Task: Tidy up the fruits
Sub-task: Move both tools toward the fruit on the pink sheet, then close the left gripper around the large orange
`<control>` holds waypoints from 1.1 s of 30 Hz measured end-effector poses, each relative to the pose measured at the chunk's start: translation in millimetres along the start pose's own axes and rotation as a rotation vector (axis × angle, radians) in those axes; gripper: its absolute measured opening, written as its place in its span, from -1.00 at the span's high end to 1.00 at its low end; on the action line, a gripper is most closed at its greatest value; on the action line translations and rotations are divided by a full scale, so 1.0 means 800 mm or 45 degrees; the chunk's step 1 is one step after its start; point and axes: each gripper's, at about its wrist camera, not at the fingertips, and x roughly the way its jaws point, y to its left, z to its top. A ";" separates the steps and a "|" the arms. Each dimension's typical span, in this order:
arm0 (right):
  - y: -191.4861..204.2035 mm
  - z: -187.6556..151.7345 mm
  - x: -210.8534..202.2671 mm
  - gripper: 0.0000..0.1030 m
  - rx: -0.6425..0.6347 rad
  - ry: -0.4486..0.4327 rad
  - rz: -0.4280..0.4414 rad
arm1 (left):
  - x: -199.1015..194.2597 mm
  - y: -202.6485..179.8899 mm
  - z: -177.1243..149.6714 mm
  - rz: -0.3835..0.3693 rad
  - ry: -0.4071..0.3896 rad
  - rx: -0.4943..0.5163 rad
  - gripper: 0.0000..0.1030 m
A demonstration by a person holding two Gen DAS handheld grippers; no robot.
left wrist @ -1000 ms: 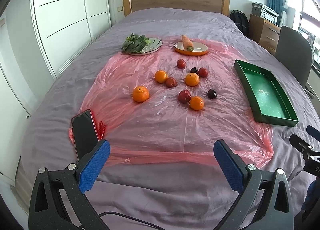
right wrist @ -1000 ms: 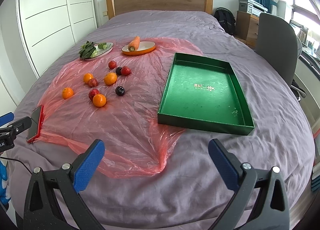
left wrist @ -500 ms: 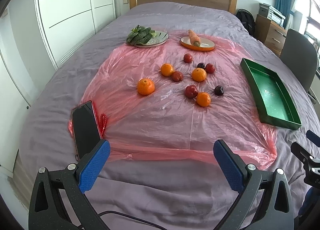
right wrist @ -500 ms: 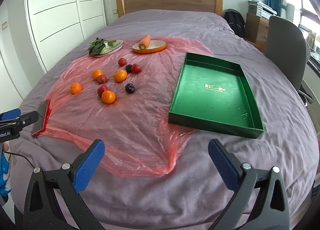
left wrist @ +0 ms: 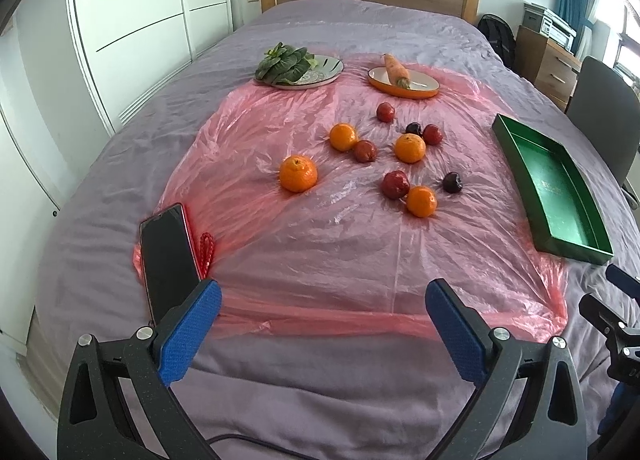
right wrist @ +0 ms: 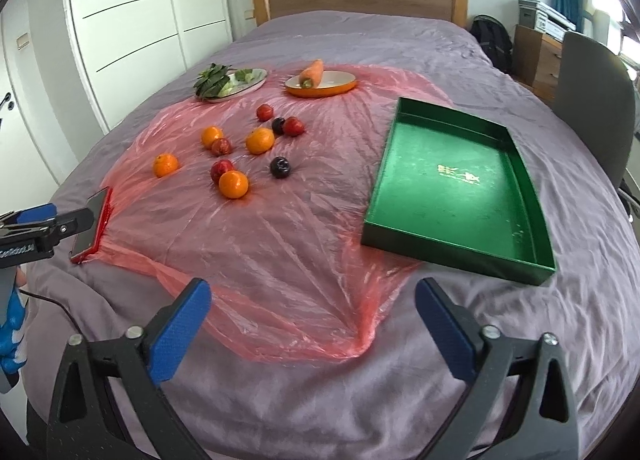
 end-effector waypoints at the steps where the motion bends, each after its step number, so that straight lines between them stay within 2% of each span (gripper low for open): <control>1: 0.002 0.002 0.003 -1.00 -0.006 0.003 0.012 | 0.003 0.001 0.002 0.001 0.001 -0.002 -0.94; 19: 0.033 0.039 0.087 -1.00 -0.068 0.113 0.131 | 0.084 0.030 0.049 0.009 0.040 -0.023 -0.92; 30: 0.058 0.068 0.150 -1.00 -0.101 0.177 0.244 | 0.146 0.043 0.088 0.013 0.057 -0.014 -0.92; 33: 0.063 0.077 0.164 -1.00 -0.105 0.185 0.276 | 0.164 0.044 0.097 0.016 0.070 -0.007 -0.82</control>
